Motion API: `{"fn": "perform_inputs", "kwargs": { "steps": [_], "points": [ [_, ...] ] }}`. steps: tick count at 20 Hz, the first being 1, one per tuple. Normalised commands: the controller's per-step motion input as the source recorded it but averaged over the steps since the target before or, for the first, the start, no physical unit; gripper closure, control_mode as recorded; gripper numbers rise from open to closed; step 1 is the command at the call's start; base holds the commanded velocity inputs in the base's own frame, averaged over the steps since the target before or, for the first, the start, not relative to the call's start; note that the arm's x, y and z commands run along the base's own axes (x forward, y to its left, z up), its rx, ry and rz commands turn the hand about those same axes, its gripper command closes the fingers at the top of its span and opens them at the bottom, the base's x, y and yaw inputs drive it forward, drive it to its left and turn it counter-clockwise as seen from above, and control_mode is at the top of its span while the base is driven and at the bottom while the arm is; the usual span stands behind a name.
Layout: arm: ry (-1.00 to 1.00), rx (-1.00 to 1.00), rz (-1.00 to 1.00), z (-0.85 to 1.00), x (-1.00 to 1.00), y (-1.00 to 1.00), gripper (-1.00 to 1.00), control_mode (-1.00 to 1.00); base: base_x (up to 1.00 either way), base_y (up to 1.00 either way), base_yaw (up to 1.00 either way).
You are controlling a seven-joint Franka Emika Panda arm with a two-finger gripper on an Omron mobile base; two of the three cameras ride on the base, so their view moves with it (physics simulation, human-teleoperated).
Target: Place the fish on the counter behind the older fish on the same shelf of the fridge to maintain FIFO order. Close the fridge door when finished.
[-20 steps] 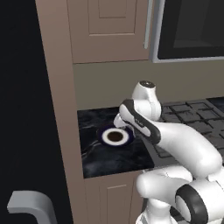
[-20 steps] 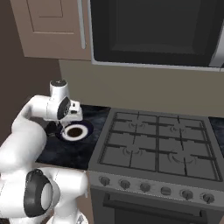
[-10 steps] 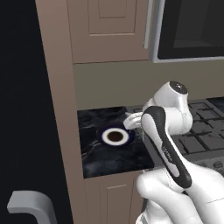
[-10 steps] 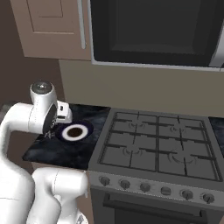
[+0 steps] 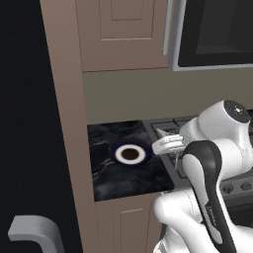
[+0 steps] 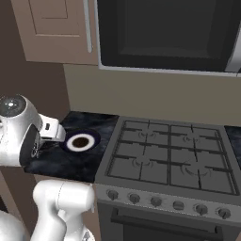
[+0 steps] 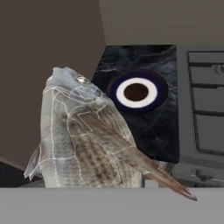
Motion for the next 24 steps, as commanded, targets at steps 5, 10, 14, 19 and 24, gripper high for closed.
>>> {"fn": "perform_inputs", "kwargs": {
  "steps": [5,10,14,19,24],
  "points": [
    [-0.01,0.00,-0.11,0.28,-0.69,-0.18,1.00,-1.00,0.00,0.00,0.00],
    [0.00,0.00,-0.02,0.05,-0.20,-0.01,1.00,-1.00,0.00,0.00,0.00],
    [0.03,0.00,0.00,0.00,0.00,0.00,1.00,-1.00,0.00,0.00,0.00],
    [0.00,0.00,-0.02,0.00,-0.14,-0.03,1.00,-1.00,0.00,0.00,0.00],
    [0.00,0.00,-0.05,0.00,-0.47,-0.08,1.00,1.00,-0.16,-0.03,-0.01]
  ]
}}
